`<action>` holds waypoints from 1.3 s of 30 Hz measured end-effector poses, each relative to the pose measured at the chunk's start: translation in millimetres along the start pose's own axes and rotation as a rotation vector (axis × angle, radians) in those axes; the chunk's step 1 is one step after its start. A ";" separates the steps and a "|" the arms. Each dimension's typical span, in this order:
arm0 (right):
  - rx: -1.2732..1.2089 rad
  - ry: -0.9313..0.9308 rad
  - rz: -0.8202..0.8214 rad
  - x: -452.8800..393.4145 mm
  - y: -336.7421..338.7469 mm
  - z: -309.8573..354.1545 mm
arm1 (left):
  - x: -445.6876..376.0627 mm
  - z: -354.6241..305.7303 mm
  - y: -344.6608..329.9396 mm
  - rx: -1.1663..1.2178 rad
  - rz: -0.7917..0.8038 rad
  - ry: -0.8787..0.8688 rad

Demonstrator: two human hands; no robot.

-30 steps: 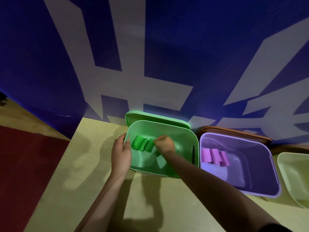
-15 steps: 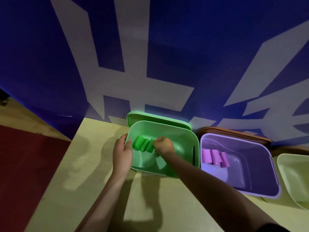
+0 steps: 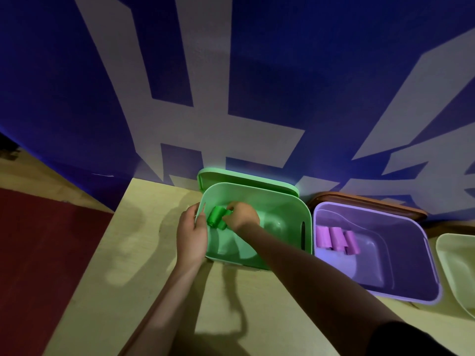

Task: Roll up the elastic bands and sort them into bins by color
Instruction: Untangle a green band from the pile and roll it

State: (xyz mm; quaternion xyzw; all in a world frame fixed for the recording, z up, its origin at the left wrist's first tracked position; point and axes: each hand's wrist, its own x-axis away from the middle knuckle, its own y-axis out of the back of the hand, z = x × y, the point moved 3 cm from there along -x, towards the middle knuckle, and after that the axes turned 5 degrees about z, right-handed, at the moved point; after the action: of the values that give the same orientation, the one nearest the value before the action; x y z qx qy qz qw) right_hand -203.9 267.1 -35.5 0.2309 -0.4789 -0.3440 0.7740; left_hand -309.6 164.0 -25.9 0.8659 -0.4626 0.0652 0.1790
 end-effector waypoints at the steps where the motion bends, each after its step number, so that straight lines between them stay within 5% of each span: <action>1: 0.029 0.012 0.003 -0.8 1.7 -0.5 | -0.2 0.4 -0.2 -0.001 0.002 0.000; 13: 0.072 0.313 -0.039 11.2 -3.9 -10.8 | 0.3 0.5 0.4 0.006 0.018 0.004; 24: -0.651 0.244 0.002 42.4 48.4 -26.1 | 8.3 -19.5 4.4 -0.207 0.019 -0.068; 27: -0.714 0.297 -0.049 62.4 72.7 -29.0 | 22.5 -42.3 10.1 -0.412 -0.130 -0.254; 30: -0.806 0.422 -0.058 93.0 95.2 -24.0 | 41.9 -66.9 12.3 -0.320 -0.142 -0.379; 35: -0.876 0.615 0.010 149.4 107.0 -11.0 | 81.0 -97.4 -9.9 0.402 0.391 0.285; 39: -0.834 0.715 0.035 189.3 100.6 -9.8 | 126.2 -121.2 -20.0 0.730 0.600 0.454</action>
State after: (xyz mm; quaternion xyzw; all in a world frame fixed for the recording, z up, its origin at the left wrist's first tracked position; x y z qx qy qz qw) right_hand -106.1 190.8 139.5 -0.0006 -0.0129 -0.3918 0.9200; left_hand -215.6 120.9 116.6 0.6652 -0.5871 0.4567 -0.0651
